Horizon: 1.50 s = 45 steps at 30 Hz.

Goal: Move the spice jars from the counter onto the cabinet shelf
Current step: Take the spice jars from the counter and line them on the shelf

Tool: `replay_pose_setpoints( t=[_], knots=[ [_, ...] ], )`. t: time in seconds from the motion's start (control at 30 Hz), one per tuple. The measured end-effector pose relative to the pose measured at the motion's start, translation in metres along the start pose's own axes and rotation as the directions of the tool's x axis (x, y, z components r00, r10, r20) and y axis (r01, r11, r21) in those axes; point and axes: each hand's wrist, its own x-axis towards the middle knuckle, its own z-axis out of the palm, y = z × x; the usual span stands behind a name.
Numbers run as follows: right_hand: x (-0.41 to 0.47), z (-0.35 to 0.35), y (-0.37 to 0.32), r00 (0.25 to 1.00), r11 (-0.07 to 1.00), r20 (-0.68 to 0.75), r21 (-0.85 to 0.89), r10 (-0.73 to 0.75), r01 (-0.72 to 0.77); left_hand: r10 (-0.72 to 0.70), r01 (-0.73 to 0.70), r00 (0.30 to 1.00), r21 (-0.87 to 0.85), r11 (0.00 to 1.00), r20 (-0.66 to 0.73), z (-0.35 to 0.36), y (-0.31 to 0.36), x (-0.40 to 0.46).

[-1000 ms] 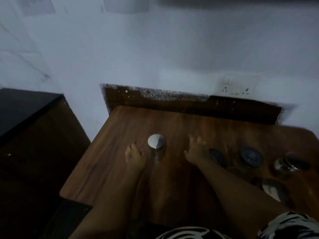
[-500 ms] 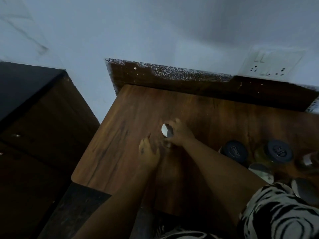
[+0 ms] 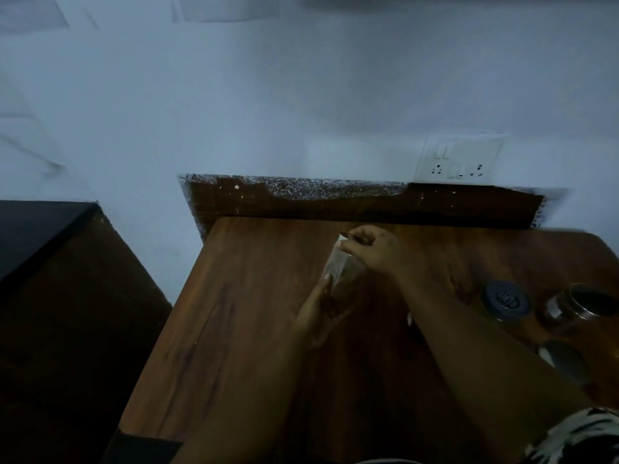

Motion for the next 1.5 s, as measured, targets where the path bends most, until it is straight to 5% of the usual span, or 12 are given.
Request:
replay_pose_setpoints(
  t=[0.1, 0.3, 0.47, 0.6, 0.67, 0.8, 0.97, 1.03, 1.13, 1.17, 1.37, 1.5],
  knots=[
    [-0.004, -0.010, 0.000, 0.994, 0.989, -0.070, 0.125, 0.082, -0.073, 0.031, -0.037, 0.998, 0.122, 0.992, 0.056, 0.011, 0.010, 0.004],
    [-0.006, -0.018, -0.004, 0.987, 0.967, -0.068, 0.222, 0.147, -0.128, -0.021, 0.018, 0.999, 0.066, 0.998, 0.046, 0.021, 0.028, 0.006],
    [-0.003, -0.015, -0.010, 0.970, 0.931, -0.071, 0.305, 0.233, -0.202, 0.382, -0.328, 0.924, 0.471, 0.819, -0.023, 0.031, 0.021, 0.009],
    [-0.002, -0.021, -0.012, 0.973, 0.896, -0.067, 0.408, 0.222, -0.176, 0.065, -0.072, 0.991, 0.055, 0.996, 0.114, 0.029, 0.039, 0.003],
    [-0.001, -0.020, -0.013, 0.967, 0.836, -0.047, 0.514, 0.250, -0.191, 0.038, -0.066, 0.983, 0.154, 0.986, 0.179, 0.033, 0.044, -0.001],
    [0.001, -0.019, -0.012, 0.962, 0.722, -0.042, 0.670, 0.271, -0.174, 0.348, -0.405, 0.914, 0.419, 0.812, 0.209, 0.045, 0.044, -0.001],
    [-0.004, -0.023, -0.019, 0.974, 0.677, -0.018, 0.722, 0.227, -0.144, 0.182, -0.247, 0.952, 0.271, 0.930, 0.245, 0.044, 0.050, 0.001],
    [-0.003, -0.025, -0.021, 0.981, 0.674, 0.012, 0.725, 0.193, -0.141, 0.316, -0.398, 0.917, 0.513, 0.760, 0.242, 0.045, 0.049, -0.001],
    [-0.007, -0.034, -0.027, 0.984, 0.676, 0.076, 0.718, 0.162, -0.166, 0.549, -0.564, 0.766, 0.758, 0.328, 0.333, 0.047, 0.054, -0.001],
    [-0.008, -0.038, -0.028, 0.985, 0.703, 0.071, 0.693, 0.157, -0.162, 0.554, -0.563, 0.760, 0.771, 0.298, 0.340, 0.048, 0.057, -0.001],
    [-0.017, -0.054, -0.030, 0.986, 0.782, -0.017, 0.611, 0.169, -0.123, 0.396, -0.508, 0.861, 0.598, 0.620, 0.320, 0.051, 0.066, -0.002],
    [-0.023, -0.072, -0.018, 0.957, 0.525, 0.290, 0.814, 0.004, -0.249, 0.444, -0.506, 0.862, 0.471, 0.722, 0.245, 0.060, 0.068, -0.003]
  ],
)
